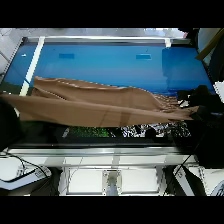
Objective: Fold the clothes and pants, and hang the long-sleeved shirts on hangers.
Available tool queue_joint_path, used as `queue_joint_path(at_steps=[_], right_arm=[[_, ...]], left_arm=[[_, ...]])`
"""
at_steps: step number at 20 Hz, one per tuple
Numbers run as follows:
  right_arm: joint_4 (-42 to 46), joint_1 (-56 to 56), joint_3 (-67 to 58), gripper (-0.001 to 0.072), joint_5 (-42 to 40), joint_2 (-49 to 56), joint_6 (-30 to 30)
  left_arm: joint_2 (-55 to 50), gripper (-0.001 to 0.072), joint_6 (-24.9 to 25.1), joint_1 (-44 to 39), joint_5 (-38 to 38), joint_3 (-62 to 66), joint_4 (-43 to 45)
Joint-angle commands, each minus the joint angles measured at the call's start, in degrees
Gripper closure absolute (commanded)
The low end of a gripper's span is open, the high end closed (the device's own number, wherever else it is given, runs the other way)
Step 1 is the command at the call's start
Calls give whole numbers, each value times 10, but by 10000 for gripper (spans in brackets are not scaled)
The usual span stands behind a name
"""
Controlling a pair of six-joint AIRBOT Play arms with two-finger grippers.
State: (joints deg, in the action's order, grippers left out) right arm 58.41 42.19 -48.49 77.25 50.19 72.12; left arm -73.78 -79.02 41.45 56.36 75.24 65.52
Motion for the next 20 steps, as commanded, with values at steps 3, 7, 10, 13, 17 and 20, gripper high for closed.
queue_joint_path(at_steps=[3,7,10,13,17,20], right_arm=[[-55,-80,-5,688,-182,126,3],[-56,-121,-42,688,-279,206,29],[-65,-130,-67,687,-294,263,41],[-108,-139,-70,548,-356,288,43],[-155,-140,-78,360,-401,290,44],[-140,-139,-101,360,-363,290,44]], left_arm=[[-193,700,-183,-176,-57,178,231],[-297,699,-247,-221,-109,262,284],[-337,698,-248,-240,-151,272,284],[-356,650,-253,-249,-188,272,284],[-347,121,-336,-248,-227,280,283],[-314,122,-337,-251,-227,283,283]])
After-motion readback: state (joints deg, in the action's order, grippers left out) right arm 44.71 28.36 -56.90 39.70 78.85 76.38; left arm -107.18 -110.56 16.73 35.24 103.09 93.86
